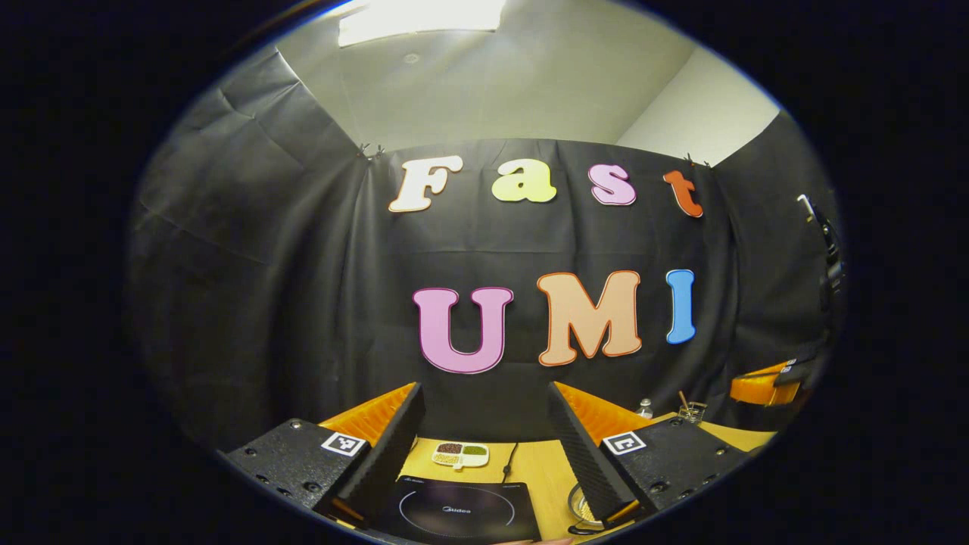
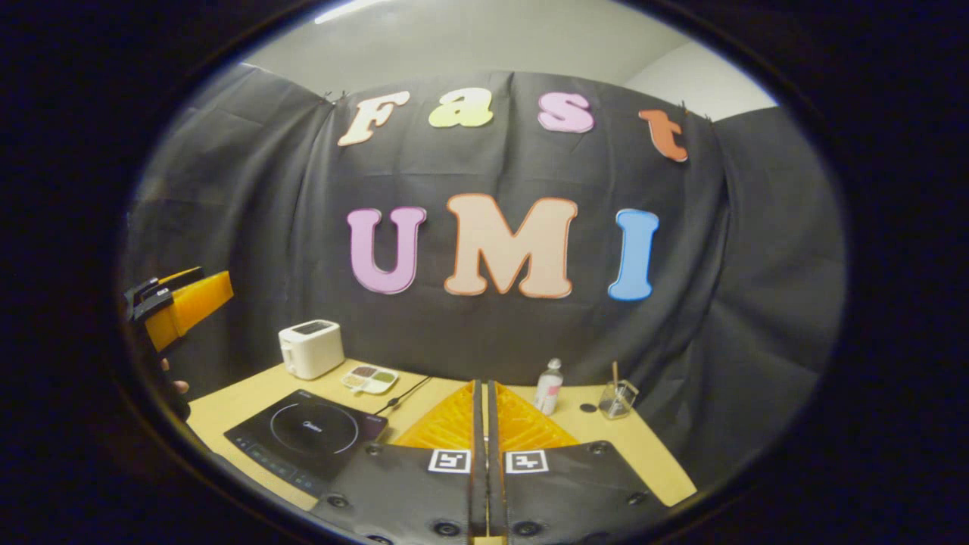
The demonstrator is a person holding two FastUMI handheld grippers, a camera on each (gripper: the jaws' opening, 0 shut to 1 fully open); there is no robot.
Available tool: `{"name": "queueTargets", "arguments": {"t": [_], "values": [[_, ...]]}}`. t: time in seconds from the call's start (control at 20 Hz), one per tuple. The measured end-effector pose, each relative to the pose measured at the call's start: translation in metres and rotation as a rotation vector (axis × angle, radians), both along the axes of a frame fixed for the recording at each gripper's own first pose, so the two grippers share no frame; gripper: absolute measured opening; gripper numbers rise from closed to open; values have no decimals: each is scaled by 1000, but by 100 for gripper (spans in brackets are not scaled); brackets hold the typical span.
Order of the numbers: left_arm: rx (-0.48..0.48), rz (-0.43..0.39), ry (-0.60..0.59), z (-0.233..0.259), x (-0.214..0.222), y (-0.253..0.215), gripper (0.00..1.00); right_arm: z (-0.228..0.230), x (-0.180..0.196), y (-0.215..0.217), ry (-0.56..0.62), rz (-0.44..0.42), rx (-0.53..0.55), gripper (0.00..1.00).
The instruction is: First push the handle of the pot to place it horizontally, then grasp the pot with both hands and set it on the induction cooktop.
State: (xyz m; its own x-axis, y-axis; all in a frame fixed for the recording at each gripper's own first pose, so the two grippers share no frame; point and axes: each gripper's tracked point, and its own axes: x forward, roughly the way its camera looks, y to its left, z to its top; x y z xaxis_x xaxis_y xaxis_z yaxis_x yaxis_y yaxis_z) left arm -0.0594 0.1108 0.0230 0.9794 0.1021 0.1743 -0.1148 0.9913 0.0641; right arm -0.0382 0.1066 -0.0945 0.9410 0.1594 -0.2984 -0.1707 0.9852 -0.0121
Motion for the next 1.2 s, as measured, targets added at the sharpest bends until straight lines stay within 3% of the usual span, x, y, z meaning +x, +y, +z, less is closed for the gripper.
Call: {"name": "queueTargets", "arguments": {"t": [0.3,0.7,1.0,1.2], "values": [[-22,35,15,-16,-36,39,97,-64,-36,32,189,60,-44,0],[31,113,-40,-14,-74,82,98,-133,-77,68,368,115,-64,3],[-50,88,-34,-51,-88,93,98,-190,-107,77,561,108,-83,3],[-16,128,-41,-73,-99,112,98,-223,-116,78,638,83,-135,0]]}}
